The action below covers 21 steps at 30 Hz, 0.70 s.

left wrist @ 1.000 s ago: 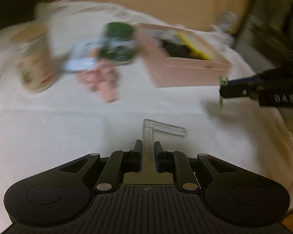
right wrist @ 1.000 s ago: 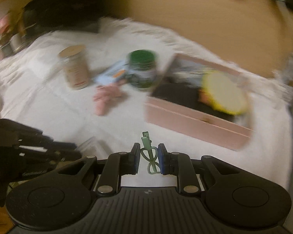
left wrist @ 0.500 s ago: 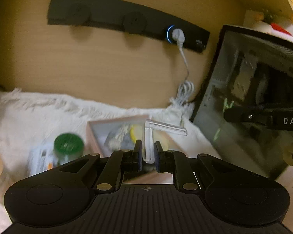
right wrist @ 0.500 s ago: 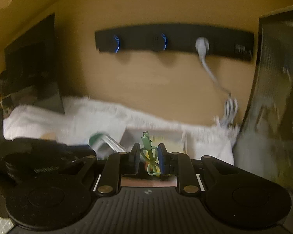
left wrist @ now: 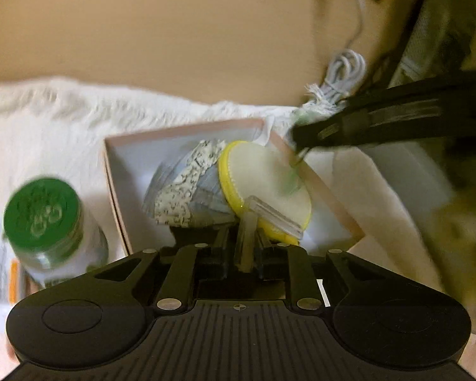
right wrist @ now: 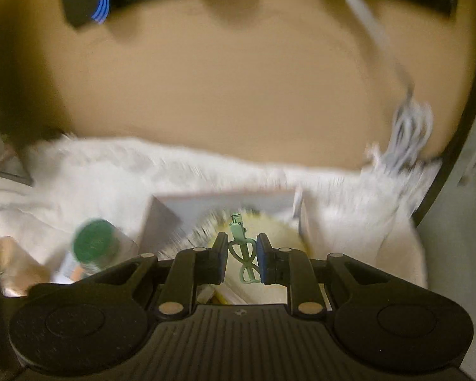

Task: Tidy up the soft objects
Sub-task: 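Carry the plastic piece and green ribbon over the pink box and release both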

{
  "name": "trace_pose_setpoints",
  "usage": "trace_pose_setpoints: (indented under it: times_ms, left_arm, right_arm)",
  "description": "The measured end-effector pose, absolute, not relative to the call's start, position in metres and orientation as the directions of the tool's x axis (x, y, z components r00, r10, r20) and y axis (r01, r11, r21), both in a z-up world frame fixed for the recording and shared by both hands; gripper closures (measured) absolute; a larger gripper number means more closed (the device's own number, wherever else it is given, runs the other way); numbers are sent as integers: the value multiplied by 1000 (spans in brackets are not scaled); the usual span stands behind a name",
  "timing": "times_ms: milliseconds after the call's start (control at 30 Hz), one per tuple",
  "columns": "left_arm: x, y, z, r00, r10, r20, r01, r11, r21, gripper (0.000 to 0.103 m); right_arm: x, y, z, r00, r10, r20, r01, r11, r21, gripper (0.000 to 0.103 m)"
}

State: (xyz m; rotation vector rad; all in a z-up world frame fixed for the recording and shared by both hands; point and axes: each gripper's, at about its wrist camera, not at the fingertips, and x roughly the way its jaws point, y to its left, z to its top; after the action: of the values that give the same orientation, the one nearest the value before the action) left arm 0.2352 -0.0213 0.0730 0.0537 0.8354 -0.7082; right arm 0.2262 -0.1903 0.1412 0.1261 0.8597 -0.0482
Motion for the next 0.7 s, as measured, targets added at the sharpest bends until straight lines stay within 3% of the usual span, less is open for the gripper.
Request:
trace_pose_setpoints:
  times_ms: [167, 367, 433, 500, 567, 700]
  left_arm:
    - [238, -22, 71, 476, -536, -697, 595, 780, -194, 80]
    - [250, -19, 69, 491, -542, -682, 568, 793, -222, 79]
    - [246, -18, 71, 490, -549, -677, 564, 792, -234, 79]
    - [244, -12, 75, 479, -568, -670, 542, 791, -283, 81]
    - [241, -2, 81, 481, -581, -657, 520, 792, -320, 81]
    - [235, 17, 96, 471, -584, -661, 491, 796, -354, 81]
  right_arm:
    - [252, -202, 89, 539, 37, -842, 148, 979, 138, 83]
    - [259, -201, 81, 538, 30, -842, 146, 981, 128, 82]
    - [259, -200, 86, 526, 20, -850, 145, 983, 113, 72]
    - [252, -199, 97, 539, -1, -843, 152, 984, 96, 40]
    - [242, -198, 114, 582, -26, -813, 156, 984, 81, 31]
    - [225, -188, 148, 638, -56, -768, 134, 990, 38, 28]
